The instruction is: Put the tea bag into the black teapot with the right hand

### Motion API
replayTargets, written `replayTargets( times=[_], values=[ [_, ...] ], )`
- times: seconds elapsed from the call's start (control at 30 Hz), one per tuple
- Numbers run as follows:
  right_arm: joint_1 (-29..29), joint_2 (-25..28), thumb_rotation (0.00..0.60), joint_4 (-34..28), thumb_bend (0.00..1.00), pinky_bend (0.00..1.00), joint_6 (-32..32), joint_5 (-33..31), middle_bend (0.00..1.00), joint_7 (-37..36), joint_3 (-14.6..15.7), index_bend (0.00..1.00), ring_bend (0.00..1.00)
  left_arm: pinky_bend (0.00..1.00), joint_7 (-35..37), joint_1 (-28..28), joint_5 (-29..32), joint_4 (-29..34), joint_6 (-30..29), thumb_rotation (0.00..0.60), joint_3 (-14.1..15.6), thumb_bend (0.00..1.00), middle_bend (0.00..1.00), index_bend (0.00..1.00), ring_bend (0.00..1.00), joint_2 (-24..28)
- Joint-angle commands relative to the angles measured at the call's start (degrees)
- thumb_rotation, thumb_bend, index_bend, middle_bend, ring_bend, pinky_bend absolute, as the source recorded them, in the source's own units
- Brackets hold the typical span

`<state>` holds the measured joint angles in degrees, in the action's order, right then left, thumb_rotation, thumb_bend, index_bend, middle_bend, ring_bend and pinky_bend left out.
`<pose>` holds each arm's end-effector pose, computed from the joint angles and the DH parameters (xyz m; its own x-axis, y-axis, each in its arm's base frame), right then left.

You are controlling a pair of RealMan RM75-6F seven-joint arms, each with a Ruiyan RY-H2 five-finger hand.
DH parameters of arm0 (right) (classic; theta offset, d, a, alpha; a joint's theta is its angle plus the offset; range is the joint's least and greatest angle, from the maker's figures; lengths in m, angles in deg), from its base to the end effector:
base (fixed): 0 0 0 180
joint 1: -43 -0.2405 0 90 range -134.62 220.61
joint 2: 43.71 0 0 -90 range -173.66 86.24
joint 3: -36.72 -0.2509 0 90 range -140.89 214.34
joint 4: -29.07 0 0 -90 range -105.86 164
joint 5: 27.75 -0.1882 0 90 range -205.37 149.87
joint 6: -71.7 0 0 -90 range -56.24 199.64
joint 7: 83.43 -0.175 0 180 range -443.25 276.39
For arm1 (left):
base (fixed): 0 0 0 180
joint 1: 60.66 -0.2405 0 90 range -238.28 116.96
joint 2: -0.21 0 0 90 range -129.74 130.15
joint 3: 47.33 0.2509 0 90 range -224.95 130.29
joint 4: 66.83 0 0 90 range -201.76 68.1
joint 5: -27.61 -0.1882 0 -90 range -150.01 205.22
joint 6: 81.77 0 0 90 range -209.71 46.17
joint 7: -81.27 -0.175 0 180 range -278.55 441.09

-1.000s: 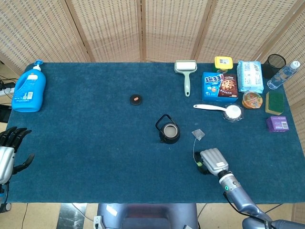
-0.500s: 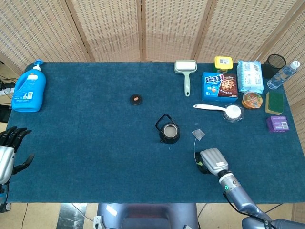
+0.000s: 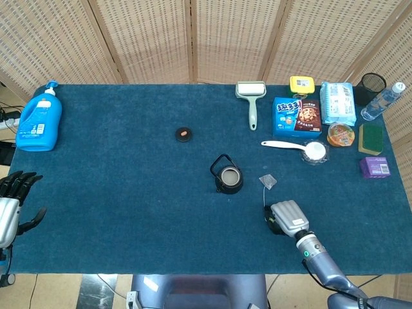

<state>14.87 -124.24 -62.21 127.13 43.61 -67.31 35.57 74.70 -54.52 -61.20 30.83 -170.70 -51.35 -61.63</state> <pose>-0.2271 -0.2828 0.0065 0.4565 -0.4241 0.7822 -0.8866 -0.2904 0.3600 -0.2639 0.2173 0.1921 0.4463 -0.0975 0.8896 0.8876 -0.0783 -0.4539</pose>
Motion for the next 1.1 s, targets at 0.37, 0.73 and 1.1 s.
replayTargets(
  times=[0.37,0.73,1.1],
  values=[
    [0.4,1.6,0.600,-1.7,0.56,1.00,1.5,1.1,1.00,-0.6,-0.2,0.54,1.00,0.15,0.1,0.0,-0.4,0.0,-0.2,0.600,0.1,0.32,0.19,0.19,0.12,-0.1],
    [-0.7,7.0,0.600,-7.5,0.57,1.00,1.0,4.3,1.00,-8.5,-2.4,0.55,1.00,0.15,0.3,-0.1,-0.7,0.1,0.0,0.600,0.5,0.32,0.19,0.19,0.12,-0.3],
    [-2.6,13.6,0.600,-12.2,0.57,1.00,-1.0,7.1,1.00,-20.0,-5.3,0.55,1.00,0.15,0.2,0.2,-1.4,0.1,0.9,0.600,1.2,0.32,0.19,0.19,0.12,-1.1]
  ],
)
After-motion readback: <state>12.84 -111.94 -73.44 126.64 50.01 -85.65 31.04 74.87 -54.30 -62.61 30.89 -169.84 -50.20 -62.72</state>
